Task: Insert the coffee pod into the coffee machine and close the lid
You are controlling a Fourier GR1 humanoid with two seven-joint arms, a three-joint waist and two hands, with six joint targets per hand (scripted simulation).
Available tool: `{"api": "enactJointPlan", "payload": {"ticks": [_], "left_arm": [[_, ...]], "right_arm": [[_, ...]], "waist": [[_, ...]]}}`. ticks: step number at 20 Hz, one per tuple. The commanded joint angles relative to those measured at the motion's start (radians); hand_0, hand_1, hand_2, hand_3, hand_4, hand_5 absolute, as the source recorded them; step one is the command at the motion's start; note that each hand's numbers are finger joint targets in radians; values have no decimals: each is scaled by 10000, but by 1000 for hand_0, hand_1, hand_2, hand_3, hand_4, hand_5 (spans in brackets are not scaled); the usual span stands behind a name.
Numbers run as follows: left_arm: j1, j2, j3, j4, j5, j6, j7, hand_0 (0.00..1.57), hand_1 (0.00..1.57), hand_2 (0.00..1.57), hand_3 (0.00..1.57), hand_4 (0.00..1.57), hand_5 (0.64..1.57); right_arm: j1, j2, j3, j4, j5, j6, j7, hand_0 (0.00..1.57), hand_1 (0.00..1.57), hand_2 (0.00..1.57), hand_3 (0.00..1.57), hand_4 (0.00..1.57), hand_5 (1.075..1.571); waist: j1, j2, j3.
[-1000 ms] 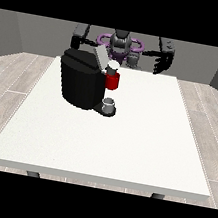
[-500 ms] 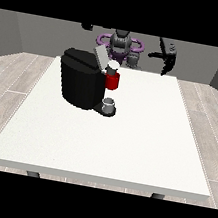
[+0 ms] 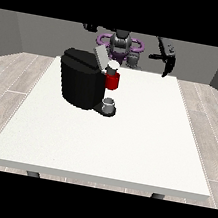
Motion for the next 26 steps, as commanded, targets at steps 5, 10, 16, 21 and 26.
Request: {"api": "enactJointPlan", "payload": {"ticks": [5, 10, 16, 21, 26], "left_arm": [[17, -11, -241, -989, 521, -109, -53, 0, 0, 0, 0, 181, 1571], [631, -226, -951, -2282, 523, -366, 58, 0, 0, 0, 0, 185, 1571], [530, 319, -520, -2672, 1035, -518, 258, 0, 0, 0, 0, 376, 1571], [916, 259, -755, -2481, 771, -322, -887, 0, 0, 0, 0, 342, 1571], [569, 355, -628, -2637, 1340, -352, -88, 0, 0, 0, 0, 357, 1571]], "right_arm": [[-1872, 96, 76, 415, 889, -1193, 761, 0, 0, 0, 0, 211, 1571], [-2453, 97, -830, 1621, 968, -1497, 63, 0, 0, 0, 0, 344, 1571], [-3137, -619, -2085, 2406, 253, -770, 50, 0, 0, 0, 0, 414, 1571], [-4069, -912, -2680, 3278, 188, -886, -437, 0, 0, 0, 0, 394, 1571], [-4615, -251, -2244, 4040, 570, -1424, -121, 0, 0, 0, 0, 443, 1571]], "waist": [[482, 1402, -1], [1026, 1587, 2], [909, 2099, 2], [980, 2763, 0], [907, 2462, 0]]}}
